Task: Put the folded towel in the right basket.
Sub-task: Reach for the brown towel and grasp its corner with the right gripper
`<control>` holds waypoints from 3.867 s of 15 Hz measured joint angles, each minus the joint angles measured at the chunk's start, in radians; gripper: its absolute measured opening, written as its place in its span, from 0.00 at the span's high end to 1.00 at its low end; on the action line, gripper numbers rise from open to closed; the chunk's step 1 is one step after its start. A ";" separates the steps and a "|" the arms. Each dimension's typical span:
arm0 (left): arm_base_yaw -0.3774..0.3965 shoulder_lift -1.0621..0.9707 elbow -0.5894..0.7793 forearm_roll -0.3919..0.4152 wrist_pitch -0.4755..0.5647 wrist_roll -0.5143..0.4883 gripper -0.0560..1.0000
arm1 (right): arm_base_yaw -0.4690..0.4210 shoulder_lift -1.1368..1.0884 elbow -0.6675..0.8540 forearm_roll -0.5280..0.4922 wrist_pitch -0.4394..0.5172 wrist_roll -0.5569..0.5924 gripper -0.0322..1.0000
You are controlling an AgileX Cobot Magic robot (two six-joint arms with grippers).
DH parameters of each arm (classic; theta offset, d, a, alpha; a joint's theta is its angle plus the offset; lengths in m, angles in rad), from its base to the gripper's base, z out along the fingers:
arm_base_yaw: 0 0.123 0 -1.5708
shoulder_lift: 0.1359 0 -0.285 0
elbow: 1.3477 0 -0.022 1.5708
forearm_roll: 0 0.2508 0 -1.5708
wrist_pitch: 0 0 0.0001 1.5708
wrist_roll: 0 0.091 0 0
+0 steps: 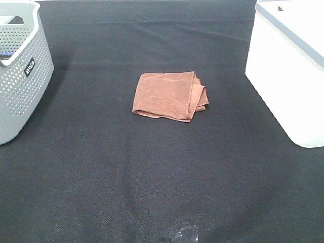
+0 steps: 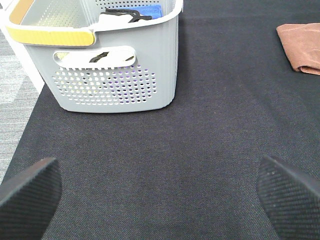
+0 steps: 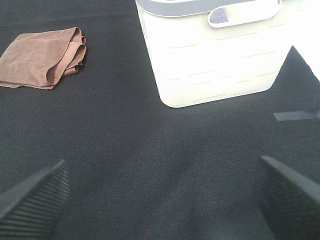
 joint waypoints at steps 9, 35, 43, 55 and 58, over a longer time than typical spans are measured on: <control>0.000 0.000 0.000 -0.001 0.000 0.000 0.01 | 0.000 0.040 -0.009 -0.013 -0.002 0.000 0.03; 0.000 0.000 0.000 -0.001 0.000 0.000 0.01 | 0.337 2.247 -1.449 0.408 -0.023 -0.049 0.08; 0.000 0.000 0.000 -0.001 0.000 0.000 0.01 | 0.298 2.498 -1.687 0.386 0.015 -0.008 0.08; 0.000 0.000 0.000 0.002 0.000 -0.001 0.01 | 0.300 2.606 -1.701 0.401 -0.007 -0.007 0.11; 0.000 0.000 0.000 0.002 0.000 -0.001 0.01 | 0.361 2.637 -1.721 0.415 -0.037 -0.009 0.12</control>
